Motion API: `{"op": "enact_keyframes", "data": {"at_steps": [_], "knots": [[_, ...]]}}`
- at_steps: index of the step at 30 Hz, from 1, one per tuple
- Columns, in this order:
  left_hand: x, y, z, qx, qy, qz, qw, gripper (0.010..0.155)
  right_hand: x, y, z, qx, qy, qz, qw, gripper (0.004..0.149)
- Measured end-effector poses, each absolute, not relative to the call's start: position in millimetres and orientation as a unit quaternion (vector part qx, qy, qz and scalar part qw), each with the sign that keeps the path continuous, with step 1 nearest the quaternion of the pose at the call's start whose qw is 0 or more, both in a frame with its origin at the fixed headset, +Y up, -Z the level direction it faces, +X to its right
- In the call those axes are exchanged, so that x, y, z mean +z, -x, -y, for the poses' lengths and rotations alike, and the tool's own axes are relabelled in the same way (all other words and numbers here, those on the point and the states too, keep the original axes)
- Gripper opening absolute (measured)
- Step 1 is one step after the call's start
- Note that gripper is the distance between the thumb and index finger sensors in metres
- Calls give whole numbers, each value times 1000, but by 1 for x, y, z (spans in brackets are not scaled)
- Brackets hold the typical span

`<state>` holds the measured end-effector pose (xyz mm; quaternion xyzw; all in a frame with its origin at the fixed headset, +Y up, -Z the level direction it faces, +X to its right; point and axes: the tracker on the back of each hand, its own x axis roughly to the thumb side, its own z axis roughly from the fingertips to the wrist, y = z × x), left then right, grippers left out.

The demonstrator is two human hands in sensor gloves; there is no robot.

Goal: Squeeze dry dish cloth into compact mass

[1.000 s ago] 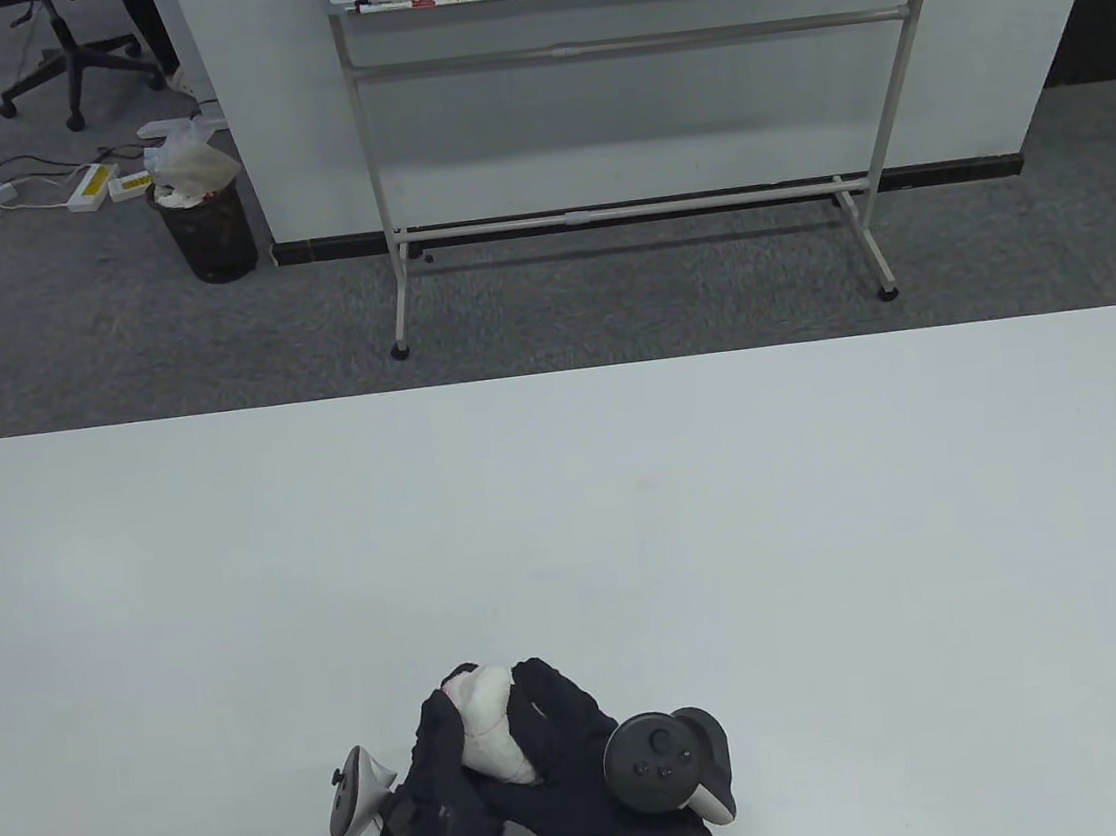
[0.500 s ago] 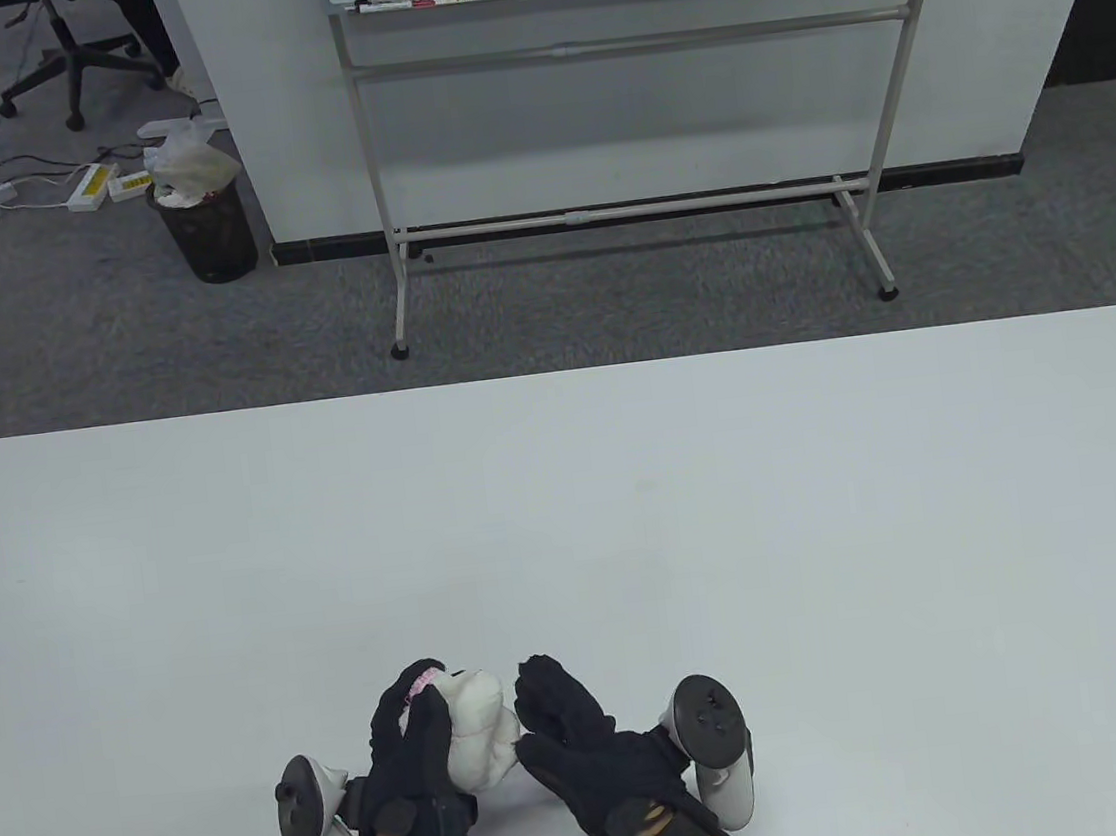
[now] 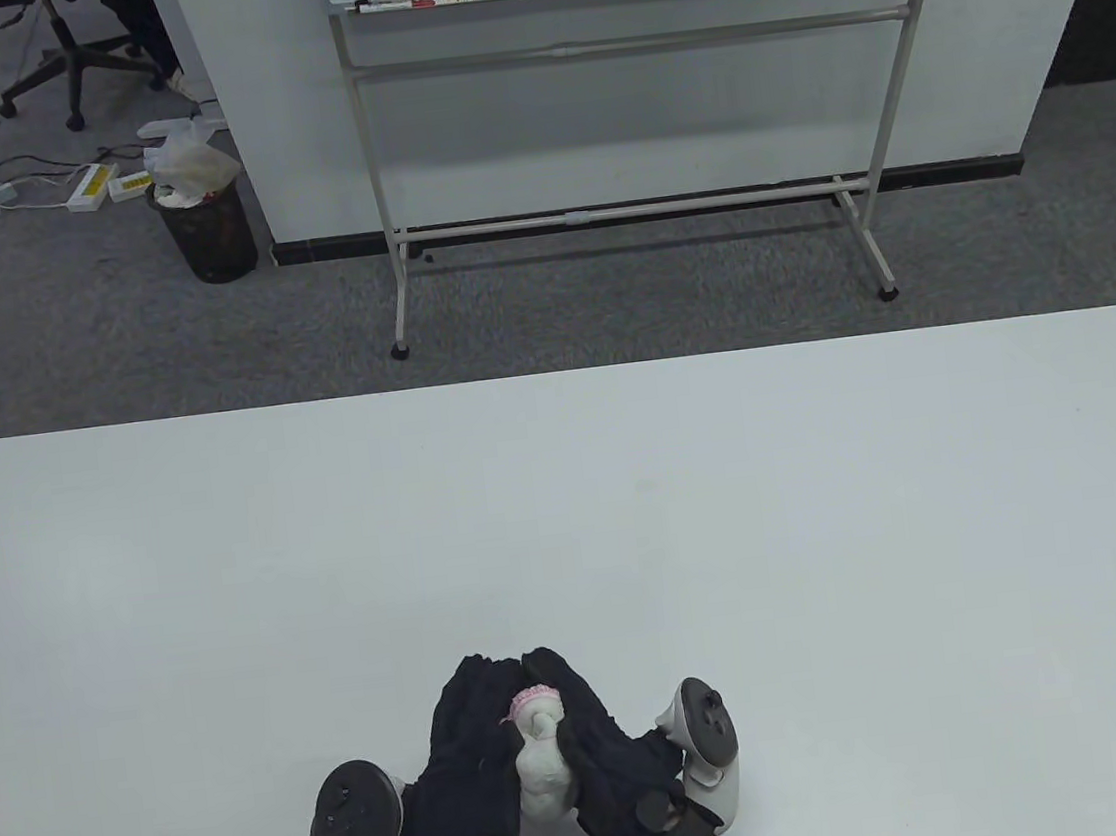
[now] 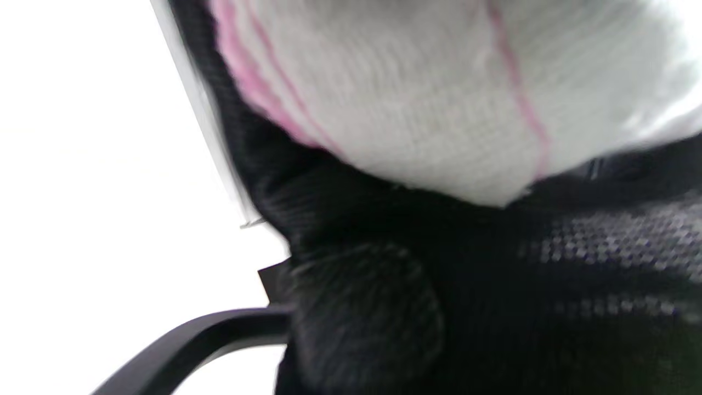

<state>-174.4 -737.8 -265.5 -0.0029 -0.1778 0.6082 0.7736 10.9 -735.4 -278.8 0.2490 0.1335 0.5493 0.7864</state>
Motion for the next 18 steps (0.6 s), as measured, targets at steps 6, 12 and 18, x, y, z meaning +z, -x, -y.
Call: {"op": "enact_keyframes", "data": {"at_steps": [6,12,18], "knots": [[-266,170,747,593,61,169,785,69,-282,-23,730,612,-160,-54,772,65],[-270,166,761,718,145,183,655,75,-283,-40,707,682,-189,93,700,52],[-266,156,750,731,121,237,629,75,-275,-34,693,770,-275,140,559,50]]}}
